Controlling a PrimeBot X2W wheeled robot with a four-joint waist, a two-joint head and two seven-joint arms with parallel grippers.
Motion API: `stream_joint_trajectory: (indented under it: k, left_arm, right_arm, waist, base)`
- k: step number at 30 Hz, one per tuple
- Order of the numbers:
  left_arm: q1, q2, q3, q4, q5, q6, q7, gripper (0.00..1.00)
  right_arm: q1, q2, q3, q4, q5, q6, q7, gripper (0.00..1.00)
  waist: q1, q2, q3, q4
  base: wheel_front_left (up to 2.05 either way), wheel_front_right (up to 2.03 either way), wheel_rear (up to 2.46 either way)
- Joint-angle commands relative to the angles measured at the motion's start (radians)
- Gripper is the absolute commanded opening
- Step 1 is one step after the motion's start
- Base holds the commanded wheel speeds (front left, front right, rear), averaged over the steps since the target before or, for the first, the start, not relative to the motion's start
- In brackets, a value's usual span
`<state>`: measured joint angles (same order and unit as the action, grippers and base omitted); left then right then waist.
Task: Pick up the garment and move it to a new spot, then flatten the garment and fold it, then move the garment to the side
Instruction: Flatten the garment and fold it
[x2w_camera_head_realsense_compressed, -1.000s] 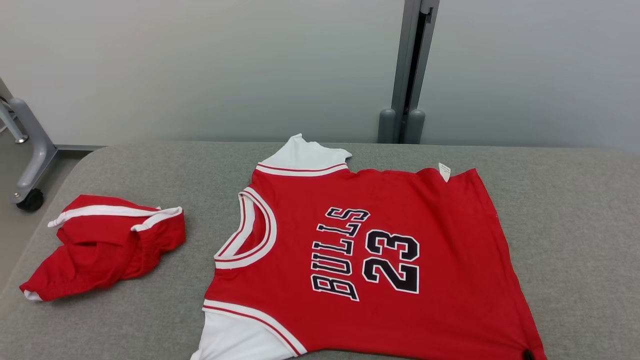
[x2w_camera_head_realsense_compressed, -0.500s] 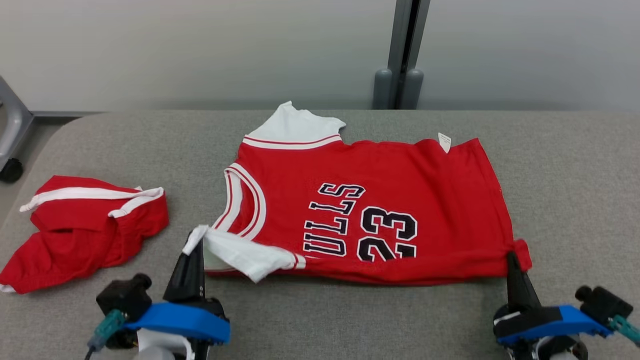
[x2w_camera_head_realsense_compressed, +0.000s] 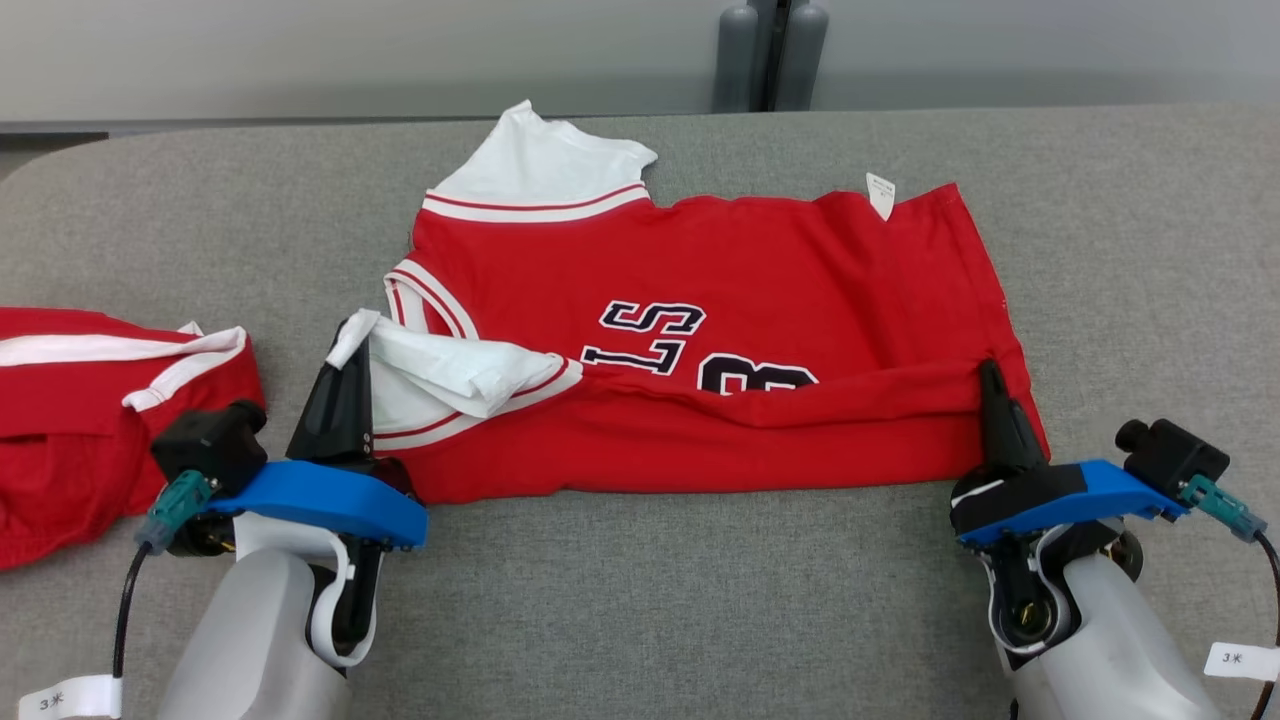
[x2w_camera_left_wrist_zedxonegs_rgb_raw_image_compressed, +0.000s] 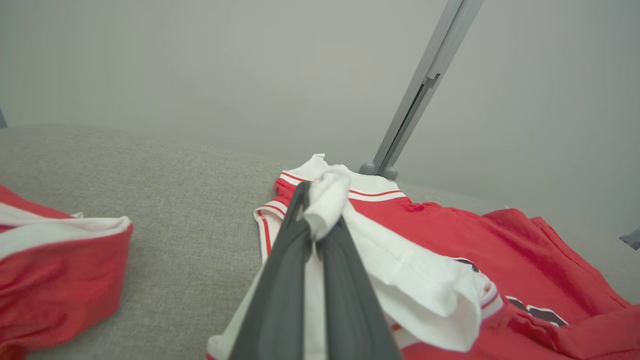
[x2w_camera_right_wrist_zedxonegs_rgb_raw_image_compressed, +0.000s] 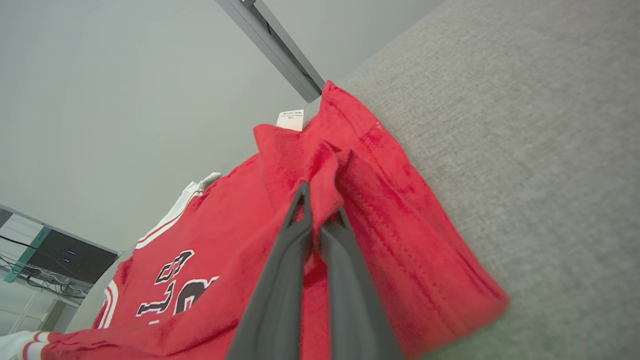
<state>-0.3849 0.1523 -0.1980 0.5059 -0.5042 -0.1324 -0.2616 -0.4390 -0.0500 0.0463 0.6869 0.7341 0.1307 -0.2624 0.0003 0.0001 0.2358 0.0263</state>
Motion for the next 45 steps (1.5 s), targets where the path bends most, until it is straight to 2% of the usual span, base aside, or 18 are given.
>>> stream_joint_trajectory:
  k: [1, 5, 6, 7, 14, 19, 27, 33, 45]
  left_arm:
    - [-0.017, 0.006, 0.006, 0.004, -0.003, 0.003, -0.005, 0.00]
    - [-0.059, 0.018, 0.012, 0.022, 0.005, 0.003, -0.005, 0.00]
    - [-0.063, 0.016, 0.023, 0.017, 0.007, 0.003, -0.005, 0.26]
    - [-0.062, 0.013, 0.027, 0.014, 0.011, 0.003, -0.005, 1.00]
    - [0.006, 0.022, 0.099, -0.049, 0.101, 0.003, -0.004, 1.00]
    - [0.116, 0.000, 0.134, -0.095, 0.186, 0.003, -0.004, 1.00]
    - [0.266, -0.033, 0.142, -0.077, 0.250, 0.003, -0.004, 1.00]
    - [0.353, -0.062, 0.163, -0.067, 0.272, 0.003, -0.004, 1.00]
    - [0.398, -0.096, 0.187, -0.069, 0.269, 0.003, -0.004, 1.00]
  right_arm:
    - [-0.021, -0.002, -0.004, 0.006, -0.001, 0.000, -0.003, 0.00]
    - [-0.058, -0.002, -0.029, 0.028, -0.036, 0.000, -0.003, 0.00]
    - [-0.062, -0.002, -0.043, 0.026, -0.069, 0.000, -0.003, 0.72]
    - [-0.066, -0.002, -0.055, 0.017, -0.116, 0.000, -0.003, 1.00]
    - [0.015, -0.002, -0.152, -0.132, -0.486, 0.000, -0.003, 1.00]
    - [0.113, -0.001, -0.138, -0.231, -0.620, 0.000, -0.003, 1.00]
    - [0.269, -0.001, -0.128, -0.240, -0.653, 0.000, -0.003, 1.00]
    - [0.356, -0.002, -0.125, -0.230, -0.626, 0.000, -0.003, 1.00]
    - [0.374, -0.002, -0.105, -0.226, -0.610, 0.000, -0.003, 1.00]
  waist:
    - [-0.0003, -0.0001, 0.013, 0.006]
    - [-0.0003, -0.0001, 0.038, 0.005]
    - [-0.0003, -0.0001, 0.040, 0.004]
    - [-0.0003, -0.0001, 0.043, 0.003]
    - [-0.0003, -0.0001, 0.032, -0.004]
    - [-0.0003, -0.0001, -0.005, -0.007]
    - [-0.0003, -0.0001, -0.108, -0.012]
    - [-0.0003, -0.0001, -0.171, -0.016]
    - [-0.0003, -0.0001, -0.200, -0.031]
  base:
    - [0.00, 0.00, 0.00]
    - [0.00, 0.00, 0.00]
    - [0.00, 0.00, 0.00]
    - [0.00, 0.00, 0.00]
    - [0.00, 0.00, 0.00]
    - [0.00, 0.00, 0.00]
    - [0.00, 0.00, 0.00]
    - [0.00, 0.00, 0.00]
    - [0.00, 0.00, 0.00]
